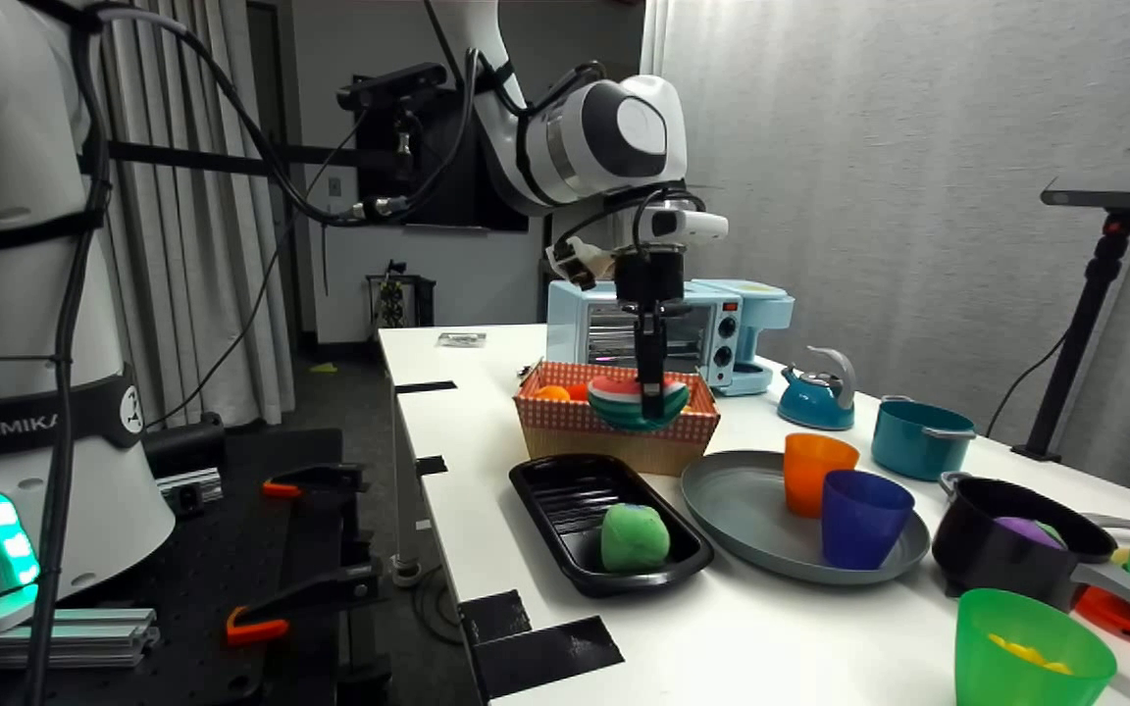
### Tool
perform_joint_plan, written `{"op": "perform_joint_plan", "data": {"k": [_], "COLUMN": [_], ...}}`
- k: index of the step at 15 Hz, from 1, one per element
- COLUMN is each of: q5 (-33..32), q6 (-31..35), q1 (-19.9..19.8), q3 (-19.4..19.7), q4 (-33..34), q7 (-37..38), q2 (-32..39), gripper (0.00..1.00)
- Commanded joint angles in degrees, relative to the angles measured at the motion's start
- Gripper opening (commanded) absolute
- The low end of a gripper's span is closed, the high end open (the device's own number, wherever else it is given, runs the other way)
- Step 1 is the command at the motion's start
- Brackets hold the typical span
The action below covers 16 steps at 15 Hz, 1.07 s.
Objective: Put the pear plush toy on the oven tray
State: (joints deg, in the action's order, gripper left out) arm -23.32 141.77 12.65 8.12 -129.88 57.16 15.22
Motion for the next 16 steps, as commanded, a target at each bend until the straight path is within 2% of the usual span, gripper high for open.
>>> {"op": "perform_joint_plan", "data": {"k": [1, 8, 16], "q5": [-3.82, -4.53, -9.6], "q6": [-2.63, -6.23, -10.35], "q1": [0.16, 1.1, 3.8], "q3": [-1.28, -4.6, -4.92], "q4": [1.49, 7.53, 12.01], "q7": [1.83, -2.51, -3.56], "q2": [-0.48, 5.29, 8.62], "gripper": [0.03, 0.03, 0.03]}}
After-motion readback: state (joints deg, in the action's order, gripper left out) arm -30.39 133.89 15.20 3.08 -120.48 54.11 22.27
